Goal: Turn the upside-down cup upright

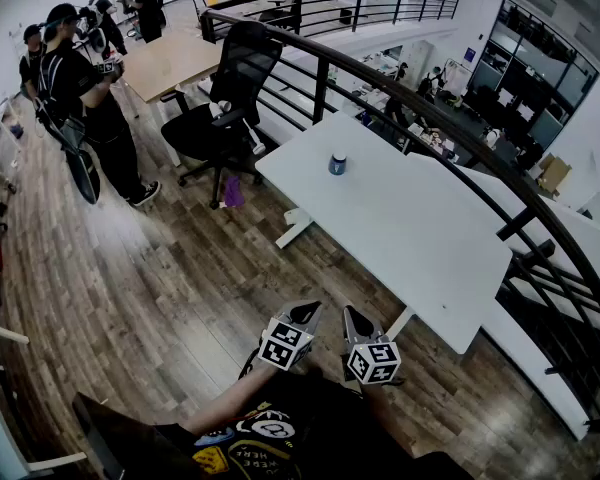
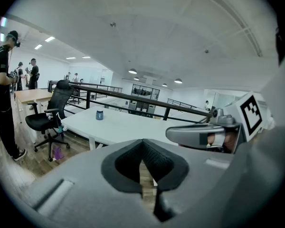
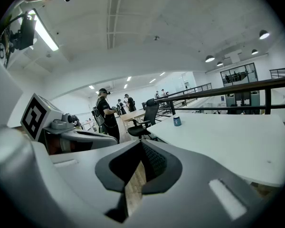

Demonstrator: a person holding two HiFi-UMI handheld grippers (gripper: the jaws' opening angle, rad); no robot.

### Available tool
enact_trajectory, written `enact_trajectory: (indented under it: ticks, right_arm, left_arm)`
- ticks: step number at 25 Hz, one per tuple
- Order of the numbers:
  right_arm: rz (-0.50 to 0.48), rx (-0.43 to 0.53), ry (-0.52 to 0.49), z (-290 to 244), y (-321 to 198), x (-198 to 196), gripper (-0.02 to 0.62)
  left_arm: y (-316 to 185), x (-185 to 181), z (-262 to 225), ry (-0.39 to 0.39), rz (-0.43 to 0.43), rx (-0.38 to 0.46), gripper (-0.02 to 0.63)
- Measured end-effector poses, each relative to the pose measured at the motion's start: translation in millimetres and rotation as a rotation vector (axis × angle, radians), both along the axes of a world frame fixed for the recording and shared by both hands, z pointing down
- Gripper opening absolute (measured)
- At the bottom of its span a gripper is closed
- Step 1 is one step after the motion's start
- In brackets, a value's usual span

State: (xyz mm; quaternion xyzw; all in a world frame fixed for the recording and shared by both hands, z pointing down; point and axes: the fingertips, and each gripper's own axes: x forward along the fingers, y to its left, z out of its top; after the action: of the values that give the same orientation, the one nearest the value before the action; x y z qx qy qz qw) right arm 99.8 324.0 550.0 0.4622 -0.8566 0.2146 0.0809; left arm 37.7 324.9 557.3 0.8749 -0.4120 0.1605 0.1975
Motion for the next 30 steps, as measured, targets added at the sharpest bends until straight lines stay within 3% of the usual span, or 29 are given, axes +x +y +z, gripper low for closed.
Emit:
enact_trajectory:
  ticks: [4,16,19,21,25,30]
  right_arm:
    - [0.001,-0.019,0.001,3,2,-3,-0.002]
    - [-0.029,-0.021,0.028,5,-7,-31,-0.002]
    - [-0.008,-0.023,-0.039,0,-17,-41,-0.002]
    - [-0.004,-0.035,-0.079,0,-20,-48,-0.002]
    - [-0.013,-0.079,-0.020,18,-12,-70,-0.002]
    - [-0.009,-0.138,-0.015,39,2,-76,-0.002]
  left_arm:
    - [7,7,4,-0.002,0.045,-0.013,0.005]
    - [-5,-22,5,0.013,0.035,-0.018,0.005]
    - [-12,-38,4,0.024,0.015,-0.022,0.005]
    - [-14,-48,6,0.030,0.004,-0.027,0.005]
    - [-13,-65,20,0.034,0.013,-0.061,0.005]
    - [-12,-66,37,0.040,0.042,-0.102,0.005]
